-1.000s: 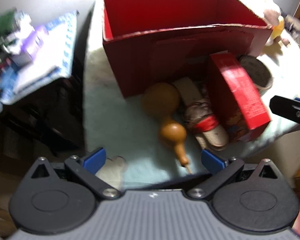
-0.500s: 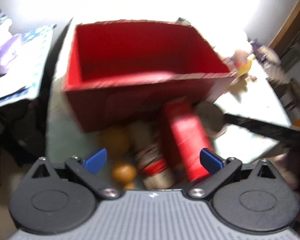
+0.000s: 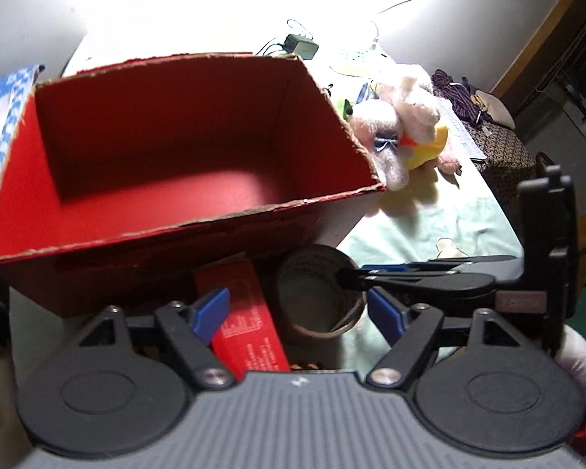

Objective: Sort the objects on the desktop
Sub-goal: 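Reach the right gripper toward the roll of packing tape and grasp it, then lift the tape roll with the right gripper and carry it toward the red box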

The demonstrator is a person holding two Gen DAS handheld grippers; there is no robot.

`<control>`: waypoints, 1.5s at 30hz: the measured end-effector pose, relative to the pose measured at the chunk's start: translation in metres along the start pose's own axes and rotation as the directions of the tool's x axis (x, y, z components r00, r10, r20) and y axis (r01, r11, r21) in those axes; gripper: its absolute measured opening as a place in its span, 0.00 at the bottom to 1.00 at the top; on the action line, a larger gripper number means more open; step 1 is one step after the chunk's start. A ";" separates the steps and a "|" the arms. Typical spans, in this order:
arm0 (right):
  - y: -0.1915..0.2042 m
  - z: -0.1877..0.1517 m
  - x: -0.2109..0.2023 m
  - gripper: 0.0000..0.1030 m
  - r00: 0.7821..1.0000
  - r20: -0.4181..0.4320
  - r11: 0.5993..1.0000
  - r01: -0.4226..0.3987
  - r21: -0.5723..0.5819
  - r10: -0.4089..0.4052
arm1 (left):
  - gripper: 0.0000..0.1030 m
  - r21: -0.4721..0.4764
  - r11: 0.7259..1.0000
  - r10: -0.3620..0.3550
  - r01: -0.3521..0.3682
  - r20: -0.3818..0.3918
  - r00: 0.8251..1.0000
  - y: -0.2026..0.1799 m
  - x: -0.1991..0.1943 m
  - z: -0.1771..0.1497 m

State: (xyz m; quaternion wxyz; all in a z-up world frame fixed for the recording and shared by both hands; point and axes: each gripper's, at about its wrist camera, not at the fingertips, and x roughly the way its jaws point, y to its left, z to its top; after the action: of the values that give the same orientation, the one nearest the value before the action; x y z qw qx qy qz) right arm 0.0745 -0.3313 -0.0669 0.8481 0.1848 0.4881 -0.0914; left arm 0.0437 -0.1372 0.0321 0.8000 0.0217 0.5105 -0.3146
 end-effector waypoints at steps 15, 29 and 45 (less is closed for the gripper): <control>-0.027 0.021 0.008 0.11 0.997 -0.051 0.994 -0.063 -0.089 0.058 | 0.48 0.068 0.997 -0.027 0.034 -0.105 0.994 -0.034 0.045 0.010; -0.060 0.013 0.002 0.10 0.996 -0.036 0.995 -0.081 -0.065 0.079 | 0.16 0.131 0.991 0.031 -0.005 -0.195 0.980 -0.059 0.093 0.016; -0.115 0.032 -0.057 0.12 0.976 0.215 0.997 -0.016 -0.071 0.031 | 0.11 0.156 0.982 -0.098 0.106 -0.058 0.993 -0.115 0.084 0.057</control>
State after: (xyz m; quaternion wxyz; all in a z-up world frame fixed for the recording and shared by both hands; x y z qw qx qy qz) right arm 0.0321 -0.4508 -0.0289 0.9030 0.1503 0.3936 -0.0840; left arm 0.0525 -0.2901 0.0221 0.7655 0.0670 0.5039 -0.3945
